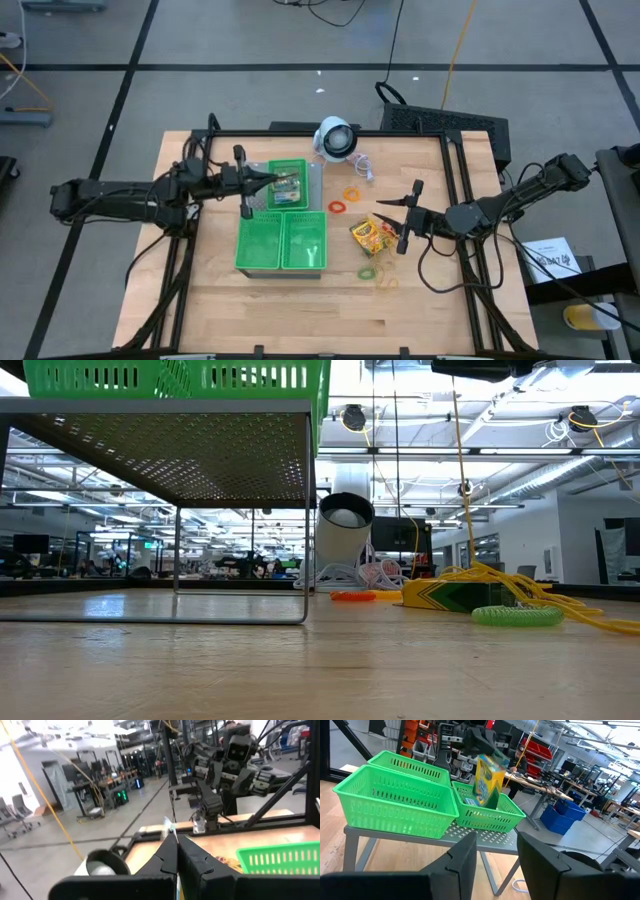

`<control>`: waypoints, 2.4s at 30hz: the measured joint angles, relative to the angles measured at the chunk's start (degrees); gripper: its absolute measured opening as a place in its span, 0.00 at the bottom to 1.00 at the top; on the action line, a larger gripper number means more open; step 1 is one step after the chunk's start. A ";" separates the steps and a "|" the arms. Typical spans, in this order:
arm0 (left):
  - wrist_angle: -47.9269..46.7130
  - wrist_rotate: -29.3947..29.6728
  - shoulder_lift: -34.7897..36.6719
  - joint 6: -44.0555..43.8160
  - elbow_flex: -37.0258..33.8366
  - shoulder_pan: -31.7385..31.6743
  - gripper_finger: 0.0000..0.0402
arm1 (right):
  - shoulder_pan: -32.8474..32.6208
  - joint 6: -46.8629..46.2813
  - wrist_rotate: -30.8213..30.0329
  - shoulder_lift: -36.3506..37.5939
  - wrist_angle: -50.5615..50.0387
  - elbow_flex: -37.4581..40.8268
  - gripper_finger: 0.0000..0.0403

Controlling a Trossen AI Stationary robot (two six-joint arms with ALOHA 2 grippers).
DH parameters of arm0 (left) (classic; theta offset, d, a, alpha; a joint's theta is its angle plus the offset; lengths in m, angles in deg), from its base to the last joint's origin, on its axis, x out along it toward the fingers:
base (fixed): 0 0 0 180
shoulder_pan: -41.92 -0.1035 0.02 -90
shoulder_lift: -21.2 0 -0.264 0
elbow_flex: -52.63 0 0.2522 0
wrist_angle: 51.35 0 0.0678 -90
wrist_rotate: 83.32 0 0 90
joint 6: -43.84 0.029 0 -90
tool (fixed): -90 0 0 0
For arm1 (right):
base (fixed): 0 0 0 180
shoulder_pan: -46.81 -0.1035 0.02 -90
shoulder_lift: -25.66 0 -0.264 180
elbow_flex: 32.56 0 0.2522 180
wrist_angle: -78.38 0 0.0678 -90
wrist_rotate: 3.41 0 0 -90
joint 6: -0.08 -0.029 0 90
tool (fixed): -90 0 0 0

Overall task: Pick & Place Office Desk Supplies
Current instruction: Put the crayon box into the top green basket on the shelf, then put the yellow rubber band into the bottom left green basket on the shelf

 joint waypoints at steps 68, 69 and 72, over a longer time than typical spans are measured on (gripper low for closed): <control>-4.18 -15.31 -1.47 -11.52 -0.04 -7.89 0.20 | 0.15 -0.67 0.02 0.00 0.01 0.00 0.32; -2.92 -13.83 -1.09 -11.87 -0.04 -7.89 0.19 | 0.15 -0.67 0.02 0.00 0.01 0.00 0.32; 1.81 -9.46 -0.86 -13.89 -0.04 -7.94 0.19 | 0.15 -1.35 0.04 0.00 -0.03 0.00 0.32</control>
